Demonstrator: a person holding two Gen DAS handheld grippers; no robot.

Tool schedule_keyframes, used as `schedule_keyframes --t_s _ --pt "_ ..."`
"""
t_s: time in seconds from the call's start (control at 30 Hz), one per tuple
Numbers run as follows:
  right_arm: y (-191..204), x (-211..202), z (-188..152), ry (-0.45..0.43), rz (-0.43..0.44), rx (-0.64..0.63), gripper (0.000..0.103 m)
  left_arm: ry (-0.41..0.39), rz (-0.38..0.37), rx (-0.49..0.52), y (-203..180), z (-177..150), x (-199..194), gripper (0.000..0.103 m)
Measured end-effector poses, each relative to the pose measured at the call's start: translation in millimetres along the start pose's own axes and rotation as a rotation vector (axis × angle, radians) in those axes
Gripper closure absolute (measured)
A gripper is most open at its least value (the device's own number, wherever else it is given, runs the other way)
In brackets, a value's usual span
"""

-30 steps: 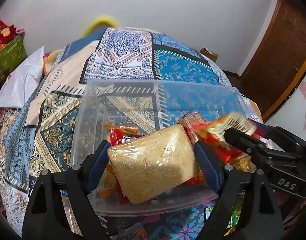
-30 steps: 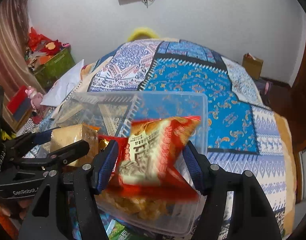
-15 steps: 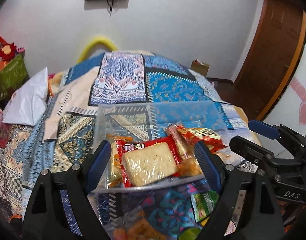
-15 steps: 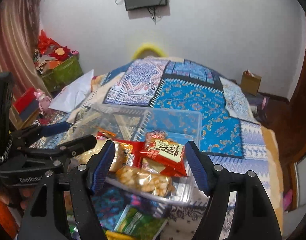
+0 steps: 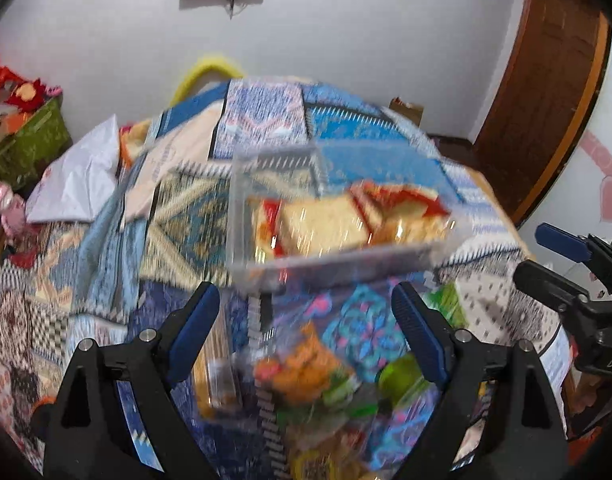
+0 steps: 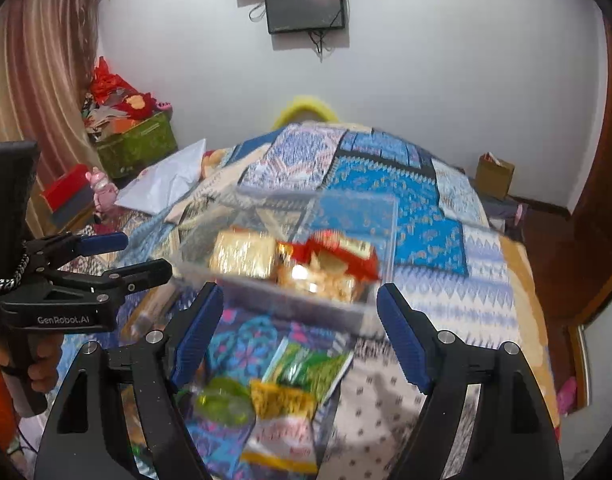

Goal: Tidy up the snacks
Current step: 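Grasp the orange puffed snack bag with the left tool while the right tool grasps the chip bag, then carry both bags over the box and open both tools to drop them in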

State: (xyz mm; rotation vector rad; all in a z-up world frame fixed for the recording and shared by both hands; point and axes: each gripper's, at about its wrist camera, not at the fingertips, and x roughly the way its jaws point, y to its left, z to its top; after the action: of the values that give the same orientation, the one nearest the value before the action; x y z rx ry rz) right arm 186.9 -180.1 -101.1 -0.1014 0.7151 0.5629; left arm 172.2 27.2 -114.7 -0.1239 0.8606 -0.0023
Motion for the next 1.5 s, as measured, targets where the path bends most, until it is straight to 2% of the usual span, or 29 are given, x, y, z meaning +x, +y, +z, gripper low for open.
schedule_keyframes --t_s 0.17,0.4,0.67,0.73,0.83,0.97,1.2,1.37,1.5 --pt "-3 12 -31 0.078 0.009 0.034 0.026 0.063 0.001 -0.032 7 -31 13 0.015" --pt "-10 32 -70 0.201 0.038 0.114 0.026 0.156 0.008 -0.048 8 -53 39 0.015" --pt "-9 36 -84 0.229 0.035 0.115 0.027 0.23 -0.026 -0.069 -1 -61 71 0.015" --pt "-9 38 -86 0.23 0.027 0.109 0.03 0.244 -0.032 -0.084 1 -62 77 0.015" --pt "-11 45 -91 0.261 0.037 0.105 0.048 0.237 -0.048 -0.097 2 -61 80 0.017" --pt "-11 47 -94 0.249 0.028 0.089 0.049 0.226 -0.034 -0.111 3 -60 85 0.028" --pt "-10 40 -93 0.219 0.016 0.078 0.057 0.189 -0.029 -0.103 6 -64 79 0.04" --pt "-15 28 -92 0.192 0.011 0.103 0.058 0.165 -0.035 -0.101 11 -67 62 0.047" --pt "-16 16 -88 0.161 0.006 0.119 0.058 0.129 -0.041 -0.09 10 -65 46 0.048"
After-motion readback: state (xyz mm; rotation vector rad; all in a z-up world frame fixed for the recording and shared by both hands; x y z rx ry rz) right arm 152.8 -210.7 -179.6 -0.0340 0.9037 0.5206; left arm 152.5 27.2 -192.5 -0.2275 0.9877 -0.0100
